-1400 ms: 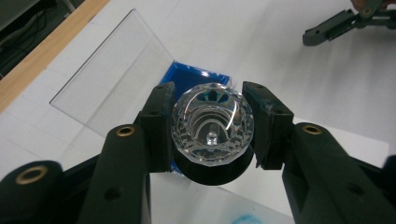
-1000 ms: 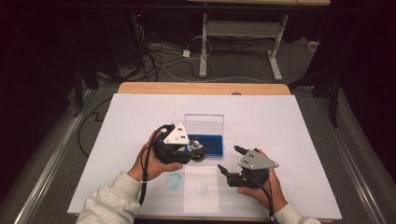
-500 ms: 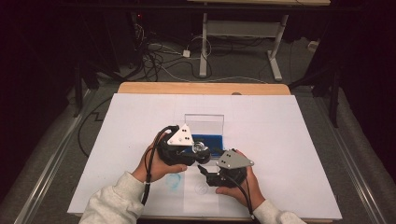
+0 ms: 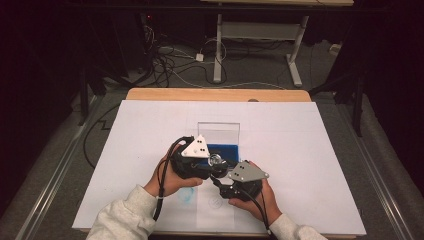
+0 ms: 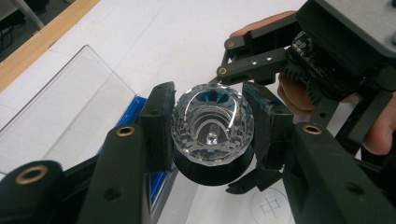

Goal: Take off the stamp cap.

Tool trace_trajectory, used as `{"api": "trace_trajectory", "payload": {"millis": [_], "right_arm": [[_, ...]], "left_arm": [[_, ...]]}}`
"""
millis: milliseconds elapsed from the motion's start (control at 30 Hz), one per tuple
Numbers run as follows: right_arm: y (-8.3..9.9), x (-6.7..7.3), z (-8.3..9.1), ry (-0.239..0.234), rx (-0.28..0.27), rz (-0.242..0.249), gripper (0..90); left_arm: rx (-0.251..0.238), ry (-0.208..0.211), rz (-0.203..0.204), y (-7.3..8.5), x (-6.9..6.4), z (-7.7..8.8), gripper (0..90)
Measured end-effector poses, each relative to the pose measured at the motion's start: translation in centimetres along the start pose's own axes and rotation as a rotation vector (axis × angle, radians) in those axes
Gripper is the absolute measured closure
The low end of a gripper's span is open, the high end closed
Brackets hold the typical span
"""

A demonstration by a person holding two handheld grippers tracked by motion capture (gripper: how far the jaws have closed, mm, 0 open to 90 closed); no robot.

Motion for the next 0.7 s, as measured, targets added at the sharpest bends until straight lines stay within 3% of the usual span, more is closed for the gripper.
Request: {"api": "trace_trajectory", "payload": {"millis": [300,700], "right_arm": [[0.13,0.14,-0.10,0.002,-0.008,-0.021,37.9],[0.27,0.09,0.15,0.013,0.030,0.033,38.9]], "left_arm": [[0.004,0.003,0.009,0.01,0.04,-0.25,55.2],[0.005,0.022,0.011,0.14,-0.03,-0.51,55.2]]}}
Point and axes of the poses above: each handheld gripper's, and its own axes: z roughly backward along the jaws, y roughly out of its underside, x roughly to its left, the point moved 2 cm from there along -z, roughly forward along the jaws, and after that the axes turned 15 degrees about x, right-handed, at the moved point
